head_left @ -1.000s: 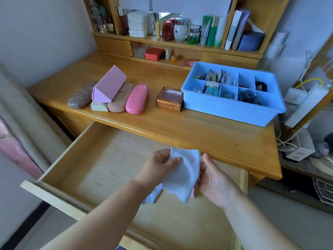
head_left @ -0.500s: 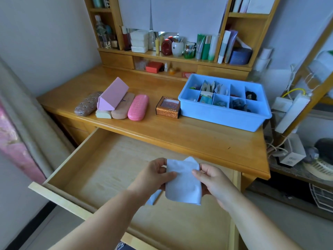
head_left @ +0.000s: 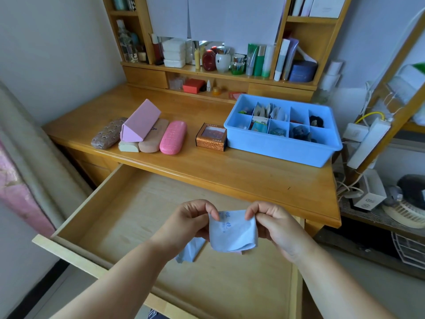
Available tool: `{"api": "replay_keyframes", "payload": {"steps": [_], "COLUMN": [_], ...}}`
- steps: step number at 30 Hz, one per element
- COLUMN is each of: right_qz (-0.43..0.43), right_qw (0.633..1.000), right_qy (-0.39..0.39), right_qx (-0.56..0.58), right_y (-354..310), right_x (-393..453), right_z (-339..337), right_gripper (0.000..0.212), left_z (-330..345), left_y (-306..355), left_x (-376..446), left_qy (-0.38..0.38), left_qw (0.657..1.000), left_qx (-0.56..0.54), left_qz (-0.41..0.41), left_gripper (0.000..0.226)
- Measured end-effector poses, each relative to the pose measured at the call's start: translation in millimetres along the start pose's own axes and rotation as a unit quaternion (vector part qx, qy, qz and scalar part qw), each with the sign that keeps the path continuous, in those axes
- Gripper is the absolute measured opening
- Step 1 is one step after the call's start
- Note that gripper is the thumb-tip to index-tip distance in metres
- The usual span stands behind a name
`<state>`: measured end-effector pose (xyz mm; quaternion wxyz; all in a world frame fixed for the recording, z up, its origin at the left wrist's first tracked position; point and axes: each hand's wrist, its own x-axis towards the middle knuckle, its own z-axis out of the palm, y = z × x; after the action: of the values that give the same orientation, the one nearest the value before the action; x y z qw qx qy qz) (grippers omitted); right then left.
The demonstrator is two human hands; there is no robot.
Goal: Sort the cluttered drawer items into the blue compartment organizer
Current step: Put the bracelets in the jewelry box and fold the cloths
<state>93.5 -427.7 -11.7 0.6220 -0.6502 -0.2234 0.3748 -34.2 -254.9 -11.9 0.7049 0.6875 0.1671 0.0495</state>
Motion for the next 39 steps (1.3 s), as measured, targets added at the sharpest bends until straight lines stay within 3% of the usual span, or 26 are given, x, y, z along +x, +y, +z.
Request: {"api": "replay_keyframes", "payload": {"steps": [3,6,8,11,15,17,19,22,24,28,32,36,39], "right_qz": [0.006,-0.015,-0.034,-0.050,-0.063,-0.064,-0.047,-0.008,0.009,0.057,0.104,0.116,0.084], "right_qw": [1.000,1.000,0.997,0.974,0.947,0.943,0.939,0.938,0.934,0.954,0.967,0.979,0.988], "right_qy": [0.009,-0.009,-0.023,-0.009,-0.022,-0.035,-0.030,-0.012,-0.006,-0.010,0.043,0.080,0.088], "right_qx": [0.001,0.005,-0.066,-0.220,-0.313,-0.325,-0.340,-0.347,-0.358,-0.295,-0.227,-0.148,-0.093], "right_y": [2.0,2.7,6.2,17.3,31.0,38.3,47.1,62.1,70.9,82.3,90.0,91.8,83.6], "right_x": [-0.7,-2.6,-2.1,-0.2,-0.9,-1.7,-3.2,-8.3,-12.1,-14.8,-10.3,-1.8,7.9], "right_z": [2.1,3.7,2.7,1.5,10.6,15.8,14.7,8.2,6.8,5.2,-0.3,-0.6,3.2], "right_gripper": [0.049,0.028,0.019,0.025,0.028,0.029,0.029,0.016,0.009,0.010,0.017,0.023,0.022], "left_z": [-0.8,-4.1,-6.1,-6.7,9.3,22.4,30.9,33.9,37.2,38.5,28.0,19.7,14.5], "left_y": [0.8,-1.7,-3.7,-10.5,-28.2,-37.6,-48.0,-66.3,-72.9,-81.0,-83.2,-83.9,-78.2], "left_x": [-0.5,-1.0,-1.0,0.5,3.6,4.7,6.6,7.6,5.1,5.8,11.2,17.3,27.6], "left_qy": [-0.011,-0.016,-0.018,0.010,-0.018,-0.056,-0.046,0.000,-0.018,-0.062,-0.073,0.019,0.094], "left_qw": [1.000,1.000,0.999,0.998,0.972,0.968,0.966,0.960,0.959,0.962,0.960,0.954,0.977], "left_qx": [-0.002,0.004,-0.004,0.060,0.232,0.245,0.255,0.276,0.278,0.258,0.251,0.295,0.191], "left_qz": [-0.007,-0.026,-0.045,-0.034,0.009,-0.009,-0.026,-0.041,-0.051,-0.070,-0.104,-0.055,-0.031], "left_gripper": [0.047,0.045,0.036,0.010,0.034,0.035,0.012,0.029,0.031,0.021,0.014,0.030,0.033]}}
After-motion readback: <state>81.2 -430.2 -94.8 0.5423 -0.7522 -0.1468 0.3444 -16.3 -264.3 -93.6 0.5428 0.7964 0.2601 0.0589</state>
